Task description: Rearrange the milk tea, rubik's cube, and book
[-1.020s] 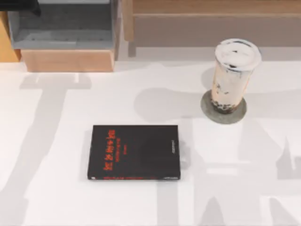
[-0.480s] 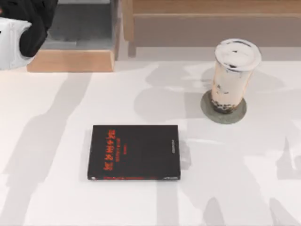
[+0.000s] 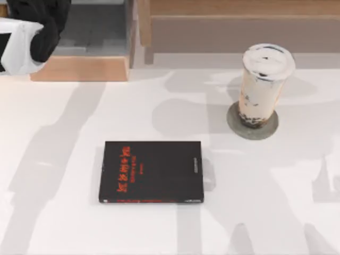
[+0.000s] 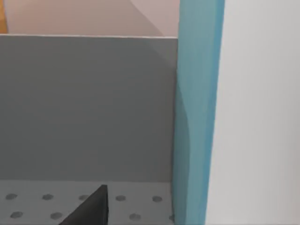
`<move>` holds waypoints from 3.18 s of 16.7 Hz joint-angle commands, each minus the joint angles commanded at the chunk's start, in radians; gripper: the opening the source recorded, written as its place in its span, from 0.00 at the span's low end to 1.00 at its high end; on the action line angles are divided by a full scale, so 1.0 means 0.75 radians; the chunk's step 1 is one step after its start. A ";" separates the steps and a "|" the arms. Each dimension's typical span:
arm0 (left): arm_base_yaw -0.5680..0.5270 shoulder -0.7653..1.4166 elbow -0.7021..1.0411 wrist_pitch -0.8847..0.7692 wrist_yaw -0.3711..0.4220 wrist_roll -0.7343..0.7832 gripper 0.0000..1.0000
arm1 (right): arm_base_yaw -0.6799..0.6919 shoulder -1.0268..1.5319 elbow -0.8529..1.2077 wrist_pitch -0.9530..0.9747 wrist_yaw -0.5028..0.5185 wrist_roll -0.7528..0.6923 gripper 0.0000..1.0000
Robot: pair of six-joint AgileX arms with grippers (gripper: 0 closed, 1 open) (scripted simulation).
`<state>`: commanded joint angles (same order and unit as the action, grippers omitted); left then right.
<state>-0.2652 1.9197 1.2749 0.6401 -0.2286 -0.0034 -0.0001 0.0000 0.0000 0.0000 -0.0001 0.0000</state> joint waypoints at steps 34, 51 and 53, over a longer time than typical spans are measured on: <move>0.014 0.138 0.199 -0.057 0.019 -0.001 0.00 | 0.000 0.000 0.000 0.000 0.000 0.000 1.00; 0.003 0.059 0.185 -0.099 0.015 0.006 0.00 | 0.000 0.000 0.000 0.000 0.000 0.000 1.00; 0.004 0.072 0.162 -0.084 0.011 0.002 0.00 | 0.000 0.000 0.000 0.000 0.000 0.000 1.00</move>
<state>-0.2625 1.9735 1.3967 0.5772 -0.2205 -0.0021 -0.0001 0.0000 0.0000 0.0000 -0.0001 0.0000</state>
